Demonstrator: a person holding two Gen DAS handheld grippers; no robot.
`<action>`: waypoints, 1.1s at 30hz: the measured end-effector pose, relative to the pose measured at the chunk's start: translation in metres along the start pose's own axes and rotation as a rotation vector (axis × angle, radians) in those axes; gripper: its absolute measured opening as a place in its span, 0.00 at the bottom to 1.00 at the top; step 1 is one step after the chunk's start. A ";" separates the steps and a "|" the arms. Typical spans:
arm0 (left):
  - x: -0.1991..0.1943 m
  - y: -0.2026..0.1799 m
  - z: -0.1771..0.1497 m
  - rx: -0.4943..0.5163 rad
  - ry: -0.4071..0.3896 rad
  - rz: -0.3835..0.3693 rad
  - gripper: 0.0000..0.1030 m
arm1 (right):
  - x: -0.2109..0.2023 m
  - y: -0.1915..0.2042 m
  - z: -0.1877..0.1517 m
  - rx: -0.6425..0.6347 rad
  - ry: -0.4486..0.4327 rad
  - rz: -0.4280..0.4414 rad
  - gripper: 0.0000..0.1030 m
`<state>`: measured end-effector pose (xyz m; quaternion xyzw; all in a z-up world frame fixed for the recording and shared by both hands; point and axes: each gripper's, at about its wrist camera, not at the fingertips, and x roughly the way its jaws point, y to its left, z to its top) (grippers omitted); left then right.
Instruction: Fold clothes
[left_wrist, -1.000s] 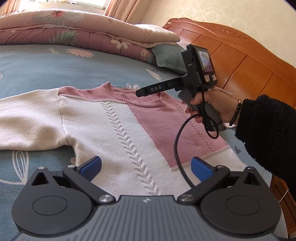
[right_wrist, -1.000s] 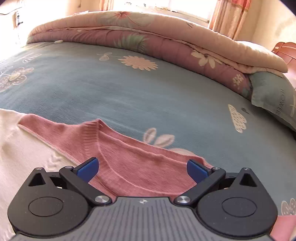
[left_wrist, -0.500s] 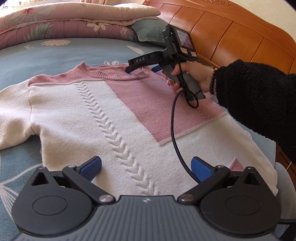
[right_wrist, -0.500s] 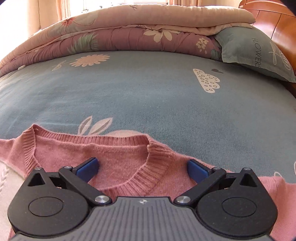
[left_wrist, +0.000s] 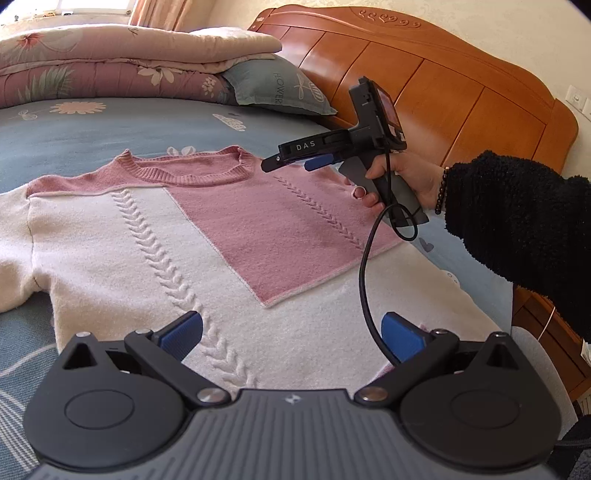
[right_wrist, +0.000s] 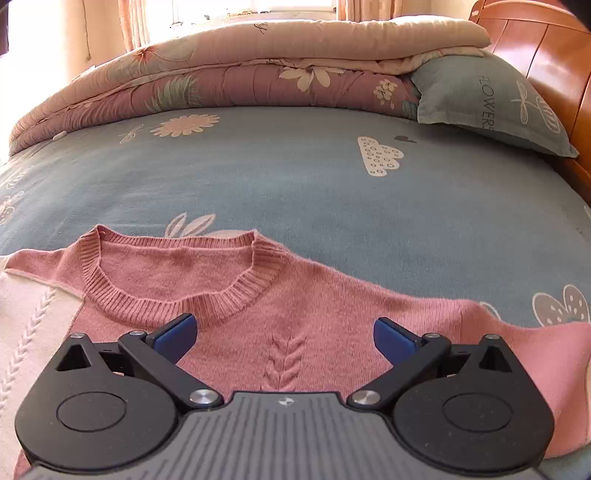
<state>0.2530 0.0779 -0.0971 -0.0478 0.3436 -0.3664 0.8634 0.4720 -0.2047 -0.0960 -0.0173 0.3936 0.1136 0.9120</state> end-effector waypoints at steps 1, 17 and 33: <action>0.001 -0.002 0.000 0.008 0.003 -0.009 0.99 | 0.002 -0.003 -0.004 0.004 0.015 0.003 1.00; 0.010 -0.006 -0.005 0.015 -0.006 -0.120 0.99 | 0.004 -0.019 0.015 0.023 -0.180 -0.208 1.00; 0.025 -0.007 -0.008 0.032 0.054 0.001 0.99 | -0.039 -0.043 -0.055 0.082 0.123 -0.002 1.00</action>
